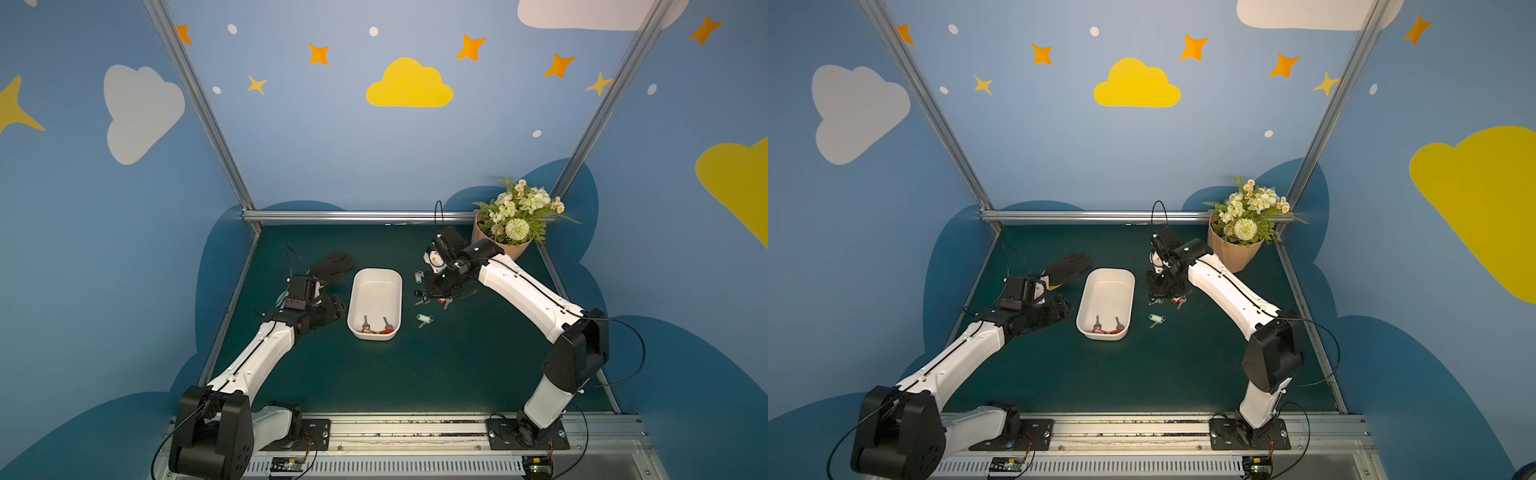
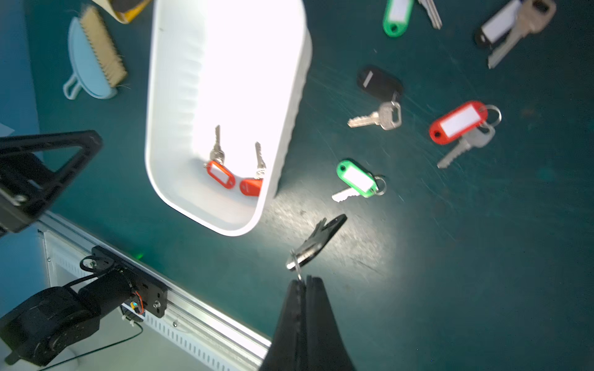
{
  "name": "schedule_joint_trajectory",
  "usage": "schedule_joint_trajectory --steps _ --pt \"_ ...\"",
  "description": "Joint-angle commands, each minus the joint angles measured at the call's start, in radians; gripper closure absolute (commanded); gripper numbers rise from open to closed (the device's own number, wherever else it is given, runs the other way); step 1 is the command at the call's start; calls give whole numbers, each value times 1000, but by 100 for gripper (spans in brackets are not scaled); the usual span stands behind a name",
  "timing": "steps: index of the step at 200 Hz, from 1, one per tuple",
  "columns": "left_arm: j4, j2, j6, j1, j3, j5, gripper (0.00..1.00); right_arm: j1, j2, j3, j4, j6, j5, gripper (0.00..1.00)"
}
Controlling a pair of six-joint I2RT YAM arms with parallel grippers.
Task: Take the keys out of the storage box
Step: Place the key at the center of the board.
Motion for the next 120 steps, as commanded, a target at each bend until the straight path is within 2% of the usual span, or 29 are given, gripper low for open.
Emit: schedule_joint_trajectory --steps 1,61,87,120 --pt "16 8 -1 5 -2 -1 23 -50 -42 -111 -11 -11 -52 100" --pt "18 35 3 5 4 27 23 -167 -71 -335 72 -30 -95 100" --pt "16 48 6 5 11 39 23 -196 -44 -364 103 -40 -134 100" --pt "12 61 17 5 20 53 25 -213 -10 -352 111 -54 -121 100"
